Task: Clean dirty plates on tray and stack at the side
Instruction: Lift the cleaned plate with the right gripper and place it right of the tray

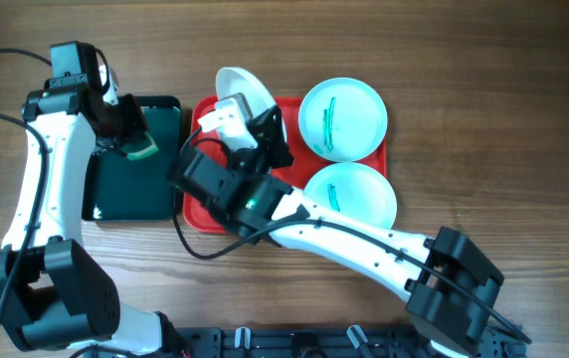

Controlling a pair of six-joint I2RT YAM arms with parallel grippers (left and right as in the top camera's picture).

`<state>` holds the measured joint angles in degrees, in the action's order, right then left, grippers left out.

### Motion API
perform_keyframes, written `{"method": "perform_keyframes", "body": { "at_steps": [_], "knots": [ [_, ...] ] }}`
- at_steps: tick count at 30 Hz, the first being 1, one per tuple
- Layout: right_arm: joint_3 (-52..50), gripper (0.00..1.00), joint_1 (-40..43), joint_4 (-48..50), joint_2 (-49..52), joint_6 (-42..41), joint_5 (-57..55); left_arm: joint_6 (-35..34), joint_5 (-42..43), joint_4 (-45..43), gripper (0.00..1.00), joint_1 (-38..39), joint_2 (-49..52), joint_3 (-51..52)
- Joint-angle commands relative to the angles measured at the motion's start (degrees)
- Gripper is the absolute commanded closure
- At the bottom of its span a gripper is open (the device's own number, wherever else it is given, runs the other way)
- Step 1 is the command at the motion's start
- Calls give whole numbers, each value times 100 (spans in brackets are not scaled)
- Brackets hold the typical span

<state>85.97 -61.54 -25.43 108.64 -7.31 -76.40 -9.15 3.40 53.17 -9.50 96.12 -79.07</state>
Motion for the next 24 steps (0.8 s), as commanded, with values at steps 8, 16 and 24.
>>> {"method": "perform_keyframes", "body": {
  "at_steps": [8,16,24],
  "knots": [
    [96,96,-369,227,-181,444,-1019,-74,-48,-11,96,-15,46,52],
    [92,96,-302,-636,-184,-289,1268,-70,-48,-2,96,-15,46,52],
    [92,96,833,-1648,-540,-1003,5875,-28,-46,52,96,-15,46,52]
  ]
}}
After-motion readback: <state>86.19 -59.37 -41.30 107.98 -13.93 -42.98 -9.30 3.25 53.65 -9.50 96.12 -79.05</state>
